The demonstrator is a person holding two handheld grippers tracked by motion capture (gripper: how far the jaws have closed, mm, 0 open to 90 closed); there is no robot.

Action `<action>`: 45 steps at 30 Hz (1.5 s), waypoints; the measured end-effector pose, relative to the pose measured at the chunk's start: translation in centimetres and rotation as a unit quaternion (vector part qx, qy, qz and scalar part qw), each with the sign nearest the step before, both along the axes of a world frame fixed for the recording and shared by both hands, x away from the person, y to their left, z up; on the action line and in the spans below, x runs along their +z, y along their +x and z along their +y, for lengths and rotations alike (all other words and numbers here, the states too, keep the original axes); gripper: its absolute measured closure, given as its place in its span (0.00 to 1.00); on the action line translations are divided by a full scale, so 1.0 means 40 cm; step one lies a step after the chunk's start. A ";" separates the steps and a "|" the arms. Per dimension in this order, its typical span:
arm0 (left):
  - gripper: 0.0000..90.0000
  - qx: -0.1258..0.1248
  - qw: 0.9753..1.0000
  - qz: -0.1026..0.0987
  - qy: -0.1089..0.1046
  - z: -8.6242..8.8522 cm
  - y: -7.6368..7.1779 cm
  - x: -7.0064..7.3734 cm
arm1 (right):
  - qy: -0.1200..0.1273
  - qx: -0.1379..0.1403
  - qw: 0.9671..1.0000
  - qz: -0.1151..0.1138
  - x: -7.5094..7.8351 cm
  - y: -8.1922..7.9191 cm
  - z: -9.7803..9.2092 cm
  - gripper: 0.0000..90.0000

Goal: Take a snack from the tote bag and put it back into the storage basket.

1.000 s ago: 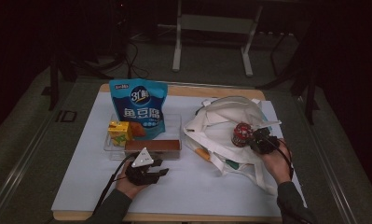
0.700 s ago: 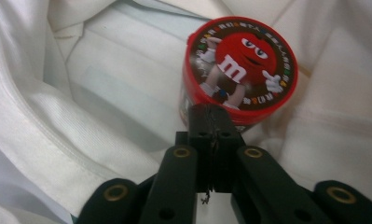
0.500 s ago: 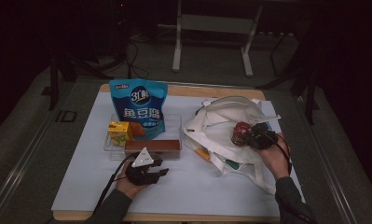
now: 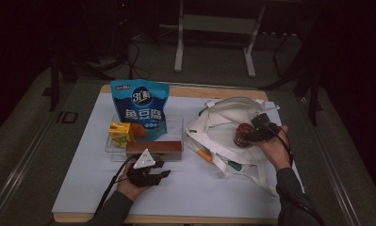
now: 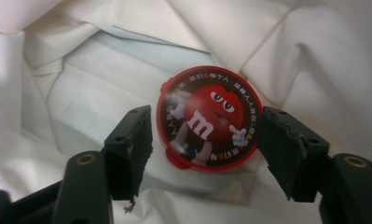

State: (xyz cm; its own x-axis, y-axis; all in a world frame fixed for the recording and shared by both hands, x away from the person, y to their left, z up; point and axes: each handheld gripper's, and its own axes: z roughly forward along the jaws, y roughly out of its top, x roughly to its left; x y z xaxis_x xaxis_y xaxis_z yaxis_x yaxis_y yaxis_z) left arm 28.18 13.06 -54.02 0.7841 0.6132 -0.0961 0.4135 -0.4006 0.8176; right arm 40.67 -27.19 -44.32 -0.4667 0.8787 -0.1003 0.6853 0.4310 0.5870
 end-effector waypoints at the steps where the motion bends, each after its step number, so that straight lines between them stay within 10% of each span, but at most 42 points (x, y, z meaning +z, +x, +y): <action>1: 0.59 0.000 1.000 0.000 0.000 0.000 0.000 0.000 | -0.004 -0.003 1.000 0.001 -0.001 0.004 0.002 0.34; 33: 0.59 0.000 1.000 0.000 0.001 0.000 0.000 0.000 | -0.016 -0.050 0.997 0.056 -0.036 0.024 0.044 0.29; 45: 0.59 -0.001 1.000 0.001 0.000 0.000 0.001 0.000 | -0.008 0.003 0.997 0.080 -0.067 0.046 0.041 0.24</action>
State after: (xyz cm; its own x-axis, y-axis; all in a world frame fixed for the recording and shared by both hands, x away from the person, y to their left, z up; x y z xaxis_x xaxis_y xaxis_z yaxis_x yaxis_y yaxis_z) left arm 28.21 13.05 -54.02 0.7850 0.6117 -0.0974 0.4143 -0.4016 0.8167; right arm 42.50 -25.56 -46.99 -0.4827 0.8750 -0.0382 0.7675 0.4436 0.4627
